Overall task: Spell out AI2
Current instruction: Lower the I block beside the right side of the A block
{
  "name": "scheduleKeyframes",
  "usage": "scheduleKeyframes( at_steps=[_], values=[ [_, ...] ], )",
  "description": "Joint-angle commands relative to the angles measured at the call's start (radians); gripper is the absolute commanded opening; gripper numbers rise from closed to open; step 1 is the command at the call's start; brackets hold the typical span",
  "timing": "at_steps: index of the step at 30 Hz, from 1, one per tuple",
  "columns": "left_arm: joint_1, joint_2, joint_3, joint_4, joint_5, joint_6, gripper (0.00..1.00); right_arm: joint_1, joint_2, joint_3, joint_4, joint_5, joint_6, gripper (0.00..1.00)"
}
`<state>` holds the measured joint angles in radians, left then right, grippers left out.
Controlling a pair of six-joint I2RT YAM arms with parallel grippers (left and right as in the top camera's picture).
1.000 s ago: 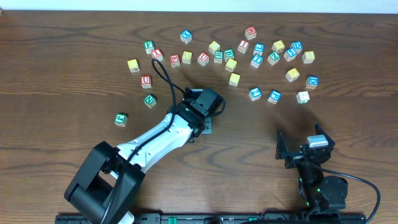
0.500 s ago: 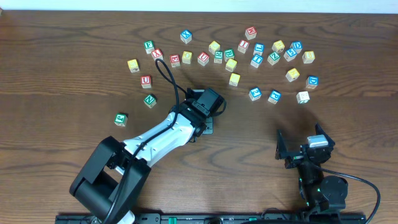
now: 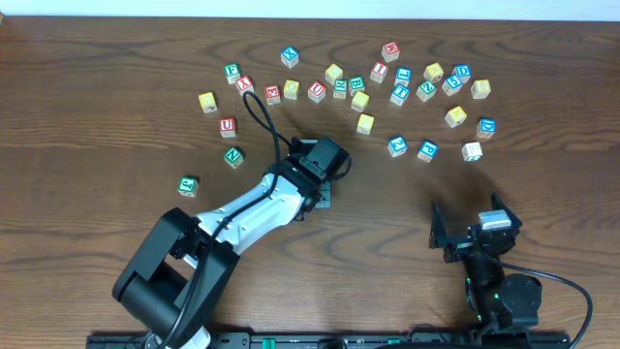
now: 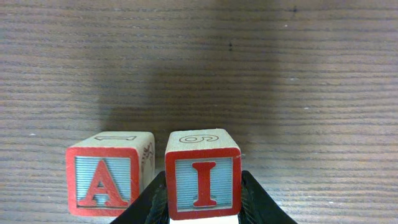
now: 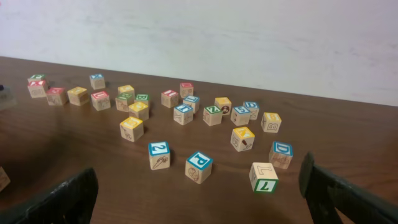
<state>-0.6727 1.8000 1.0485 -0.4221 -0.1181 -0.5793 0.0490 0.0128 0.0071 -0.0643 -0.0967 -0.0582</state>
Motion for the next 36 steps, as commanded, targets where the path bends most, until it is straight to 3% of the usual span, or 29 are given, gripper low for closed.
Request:
scheduleKeyframes(
  at_steps=[1, 20, 36],
  values=[
    [0.019, 0.013, -0.013, -0.002, -0.006, 0.006, 0.08, -0.007, -0.003, -0.002, -0.004, 0.004, 0.013, 0.99],
    [0.038, 0.013, -0.013, -0.003, 0.006, 0.010, 0.09, -0.007, -0.003, -0.002, -0.004, 0.004, 0.013, 0.99],
    [0.037, 0.013, -0.013, -0.002, 0.006, 0.010, 0.41, -0.007, -0.003, -0.002, -0.004, 0.004, 0.013, 0.99]
  ],
)
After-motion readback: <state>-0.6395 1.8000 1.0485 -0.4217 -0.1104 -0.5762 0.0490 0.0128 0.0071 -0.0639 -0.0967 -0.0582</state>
